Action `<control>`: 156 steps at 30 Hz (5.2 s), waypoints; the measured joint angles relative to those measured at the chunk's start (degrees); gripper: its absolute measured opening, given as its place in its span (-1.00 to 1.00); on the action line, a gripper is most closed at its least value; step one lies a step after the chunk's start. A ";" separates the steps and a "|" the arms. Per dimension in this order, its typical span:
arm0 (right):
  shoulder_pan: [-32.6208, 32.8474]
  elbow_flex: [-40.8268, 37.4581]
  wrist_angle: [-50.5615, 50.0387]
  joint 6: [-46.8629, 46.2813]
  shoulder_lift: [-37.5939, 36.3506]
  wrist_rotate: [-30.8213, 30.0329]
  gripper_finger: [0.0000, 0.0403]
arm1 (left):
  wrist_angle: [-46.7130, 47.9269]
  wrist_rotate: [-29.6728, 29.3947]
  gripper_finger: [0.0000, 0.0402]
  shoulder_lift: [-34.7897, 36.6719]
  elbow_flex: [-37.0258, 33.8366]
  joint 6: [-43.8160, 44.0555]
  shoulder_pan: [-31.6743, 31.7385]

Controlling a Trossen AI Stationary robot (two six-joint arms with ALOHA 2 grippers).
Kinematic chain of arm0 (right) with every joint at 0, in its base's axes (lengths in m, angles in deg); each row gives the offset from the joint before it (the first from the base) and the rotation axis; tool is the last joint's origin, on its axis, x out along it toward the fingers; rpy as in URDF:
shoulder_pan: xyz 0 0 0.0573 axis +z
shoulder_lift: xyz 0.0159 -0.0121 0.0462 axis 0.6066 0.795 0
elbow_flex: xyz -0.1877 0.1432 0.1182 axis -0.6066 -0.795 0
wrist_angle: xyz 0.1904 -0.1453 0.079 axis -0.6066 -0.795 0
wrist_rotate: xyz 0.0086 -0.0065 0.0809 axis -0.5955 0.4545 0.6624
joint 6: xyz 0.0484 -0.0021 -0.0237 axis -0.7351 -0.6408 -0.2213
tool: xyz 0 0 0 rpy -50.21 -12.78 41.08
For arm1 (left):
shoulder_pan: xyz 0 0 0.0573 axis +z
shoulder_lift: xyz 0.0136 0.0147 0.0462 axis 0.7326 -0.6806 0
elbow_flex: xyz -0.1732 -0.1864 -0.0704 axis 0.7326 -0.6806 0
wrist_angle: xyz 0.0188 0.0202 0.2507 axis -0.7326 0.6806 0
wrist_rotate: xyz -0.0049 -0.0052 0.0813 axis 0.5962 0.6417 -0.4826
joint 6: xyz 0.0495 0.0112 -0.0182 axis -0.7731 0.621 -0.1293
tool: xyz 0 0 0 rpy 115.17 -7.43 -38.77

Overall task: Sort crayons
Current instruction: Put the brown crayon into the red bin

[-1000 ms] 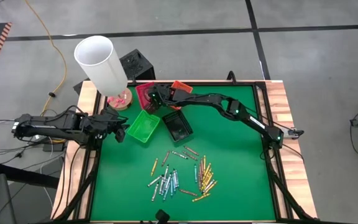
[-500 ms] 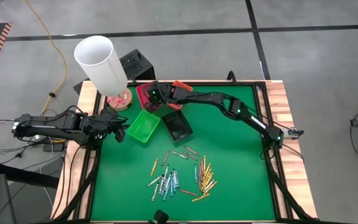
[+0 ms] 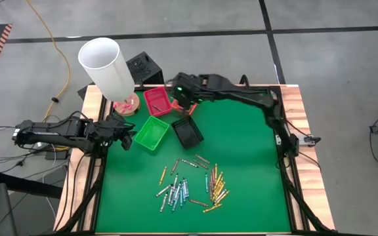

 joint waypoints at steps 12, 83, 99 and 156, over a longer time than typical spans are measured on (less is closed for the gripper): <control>15.94 -10.33 -20.29 -17.55 -15.30 -11.03 -0.50 | -0.04 1.62 -0.32 0.01 0.02 0.80 0.00; 24.01 -85.45 65.60 -28.11 -16.60 -8.49 -0.76 | -0.08 1.05 -0.32 0.01 0.00 0.66 0.00; 24.54 -85.79 64.35 -31.11 -19.08 -7.59 -0.98 | -0.07 1.03 -0.32 0.01 0.00 0.66 0.00; 1.89 -52.97 101.72 -8.36 -3.24 -3.41 -0.98 | 0.57 -0.33 -0.32 0.00 0.00 -1.24 0.00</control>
